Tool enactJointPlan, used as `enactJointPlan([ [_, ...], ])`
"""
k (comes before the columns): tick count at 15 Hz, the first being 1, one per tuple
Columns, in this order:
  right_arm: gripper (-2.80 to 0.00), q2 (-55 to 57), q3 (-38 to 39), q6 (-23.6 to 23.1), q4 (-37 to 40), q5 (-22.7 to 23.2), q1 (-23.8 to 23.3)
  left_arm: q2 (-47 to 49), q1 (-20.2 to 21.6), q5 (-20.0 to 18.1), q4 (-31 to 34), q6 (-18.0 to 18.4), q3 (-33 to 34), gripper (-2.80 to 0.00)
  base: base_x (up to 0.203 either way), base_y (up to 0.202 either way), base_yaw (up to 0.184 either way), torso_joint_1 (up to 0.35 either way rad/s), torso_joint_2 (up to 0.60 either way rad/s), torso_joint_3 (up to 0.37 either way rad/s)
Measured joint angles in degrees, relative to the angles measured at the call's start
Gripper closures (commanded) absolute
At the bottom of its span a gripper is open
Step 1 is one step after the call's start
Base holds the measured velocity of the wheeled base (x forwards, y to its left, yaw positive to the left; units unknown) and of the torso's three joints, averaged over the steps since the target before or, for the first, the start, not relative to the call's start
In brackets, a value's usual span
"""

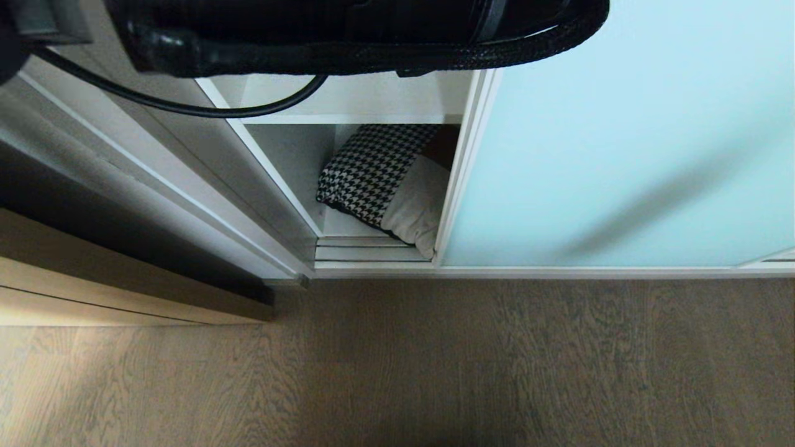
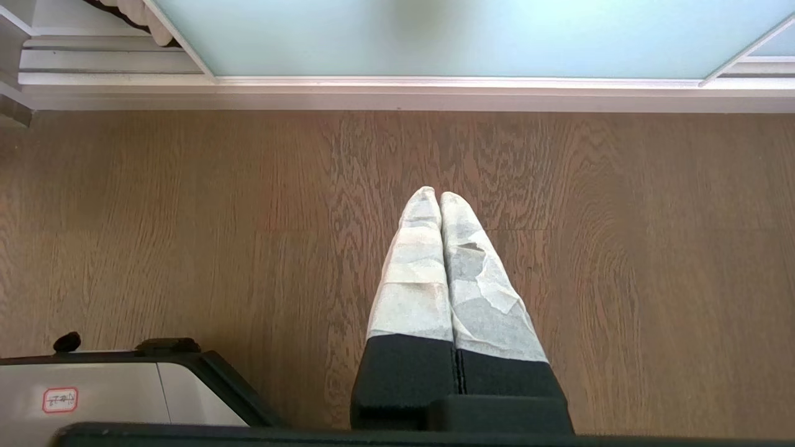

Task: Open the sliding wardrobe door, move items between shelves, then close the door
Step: Close the door

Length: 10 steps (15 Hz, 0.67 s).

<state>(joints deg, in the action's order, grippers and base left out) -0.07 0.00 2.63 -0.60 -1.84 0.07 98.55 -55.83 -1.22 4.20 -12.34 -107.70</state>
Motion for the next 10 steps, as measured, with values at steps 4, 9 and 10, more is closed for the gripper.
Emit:
enactJointPlan([
  [4,0.00,0.0,0.0,0.0,0.0,0.0,0.0,3.2,-0.6,8.3,-3.4,-1.6,-2.5,0.00,0.000,0.000,0.000,0.000,0.00,0.000],
  [9,0.00,0.0,0.0,0.0,0.0,0.0,0.0,3.9,-1.5,18.4,-6.2,-0.8,-2.4,0.00,0.000,0.000,0.000,0.000,0.00,0.000],
  [10,0.00,0.0,0.0,0.0,0.0,0.0,0.0,3.7,-1.5,19.4,-6.3,-0.7,-2.3,0.00,0.000,0.000,0.000,0.000,0.00,0.000],
])
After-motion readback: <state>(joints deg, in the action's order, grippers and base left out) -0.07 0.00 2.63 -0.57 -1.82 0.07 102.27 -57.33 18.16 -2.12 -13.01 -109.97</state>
